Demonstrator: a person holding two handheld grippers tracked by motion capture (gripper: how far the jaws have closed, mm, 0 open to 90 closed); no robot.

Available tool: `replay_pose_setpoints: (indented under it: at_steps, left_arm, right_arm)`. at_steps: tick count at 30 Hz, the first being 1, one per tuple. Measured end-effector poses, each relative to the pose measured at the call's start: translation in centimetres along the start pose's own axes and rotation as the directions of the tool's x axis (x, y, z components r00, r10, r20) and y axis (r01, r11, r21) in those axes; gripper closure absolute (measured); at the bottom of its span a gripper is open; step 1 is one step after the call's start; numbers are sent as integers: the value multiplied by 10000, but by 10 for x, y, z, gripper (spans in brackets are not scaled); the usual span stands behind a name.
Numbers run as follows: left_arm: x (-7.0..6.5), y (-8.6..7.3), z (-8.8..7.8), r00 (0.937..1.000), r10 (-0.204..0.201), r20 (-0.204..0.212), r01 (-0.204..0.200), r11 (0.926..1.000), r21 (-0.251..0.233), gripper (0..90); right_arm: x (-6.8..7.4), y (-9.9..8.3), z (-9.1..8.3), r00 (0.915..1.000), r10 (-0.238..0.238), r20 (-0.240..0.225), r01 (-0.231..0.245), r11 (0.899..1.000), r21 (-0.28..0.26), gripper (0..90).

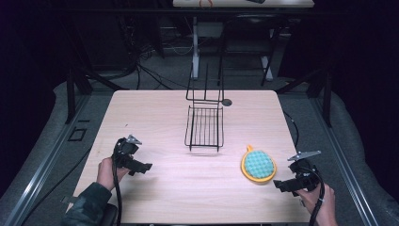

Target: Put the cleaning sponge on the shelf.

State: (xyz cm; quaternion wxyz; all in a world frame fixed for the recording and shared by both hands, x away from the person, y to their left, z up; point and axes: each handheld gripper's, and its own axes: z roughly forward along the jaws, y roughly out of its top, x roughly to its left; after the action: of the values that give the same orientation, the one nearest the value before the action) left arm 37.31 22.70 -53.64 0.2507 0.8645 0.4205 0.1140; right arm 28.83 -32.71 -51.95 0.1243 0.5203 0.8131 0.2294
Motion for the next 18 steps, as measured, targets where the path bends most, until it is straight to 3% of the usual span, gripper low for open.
replay_pose_setpoints:
  at_steps: [18]
  left_arm:
    - [-1, 3, 3, 9999, 64, 84, -65, 9999, 97, 3]
  right_arm:
    - [3, 42, 24, 9992, -326, -223, 324, 9994, -132, 0]
